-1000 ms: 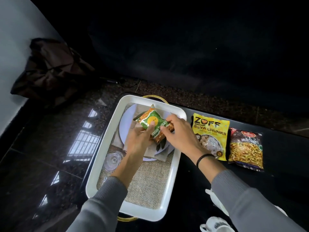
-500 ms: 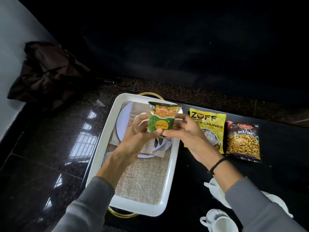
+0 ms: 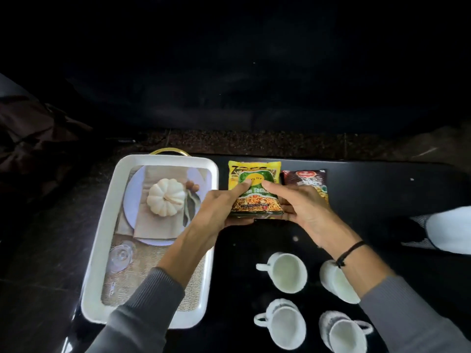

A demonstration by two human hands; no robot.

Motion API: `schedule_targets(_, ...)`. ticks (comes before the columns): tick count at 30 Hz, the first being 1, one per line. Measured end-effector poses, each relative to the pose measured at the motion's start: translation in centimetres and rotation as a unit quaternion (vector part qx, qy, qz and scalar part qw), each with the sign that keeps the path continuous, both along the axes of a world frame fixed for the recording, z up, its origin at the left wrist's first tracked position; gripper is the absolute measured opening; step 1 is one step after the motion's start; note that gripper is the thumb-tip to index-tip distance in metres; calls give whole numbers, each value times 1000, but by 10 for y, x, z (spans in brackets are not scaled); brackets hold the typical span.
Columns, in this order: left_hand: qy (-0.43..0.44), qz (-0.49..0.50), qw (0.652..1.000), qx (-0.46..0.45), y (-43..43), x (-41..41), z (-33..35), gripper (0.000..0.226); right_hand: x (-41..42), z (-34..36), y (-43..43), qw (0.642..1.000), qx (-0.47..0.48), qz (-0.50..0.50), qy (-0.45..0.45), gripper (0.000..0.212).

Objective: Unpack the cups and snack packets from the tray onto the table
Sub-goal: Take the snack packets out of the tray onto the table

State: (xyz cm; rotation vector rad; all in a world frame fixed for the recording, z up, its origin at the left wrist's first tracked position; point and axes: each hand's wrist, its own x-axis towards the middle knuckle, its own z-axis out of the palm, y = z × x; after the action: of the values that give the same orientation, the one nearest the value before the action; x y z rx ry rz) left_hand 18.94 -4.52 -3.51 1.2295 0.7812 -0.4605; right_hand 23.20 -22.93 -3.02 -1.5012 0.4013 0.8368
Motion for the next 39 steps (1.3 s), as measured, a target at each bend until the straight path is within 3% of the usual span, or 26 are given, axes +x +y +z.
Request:
schedule_targets(9,-37,-154,987,30,-103,27,6,33,-3,-1,-101,994,-50,-97,-24,24)
schedule_targets(15,-71,-231,959,148,-180,54,-12,35,0,-16,-150,977,-118,-157,-76,13)
schedule_targets(25,-100,-270,913,290,-211,61,-22,26,7,-43,-164,948,-268,-115,-125,30)
schedule_targets(27,-131,-283,880,359,-204,56,-17,22,7,-42,-161,930,-312,-90,-172,34)
schedule_targets(30,-213,-325,756,527,-186,44,-14,28,4,-38,-151,885,-387,-29,-258,41)
schedule_targets(32,-221,-373,693,576,-177,36,-18,47,1,-36,-145,853,-430,20,-297,43)
schedule_targets(35,-151,-480,653,565,-168,25,-29,75,-6,-38,-138,826,-465,87,-306,44)
schedule_targets(39,-152,-524,615,570,-166,14,-46,84,-12,-50,-134,839,-429,151,-299,52)
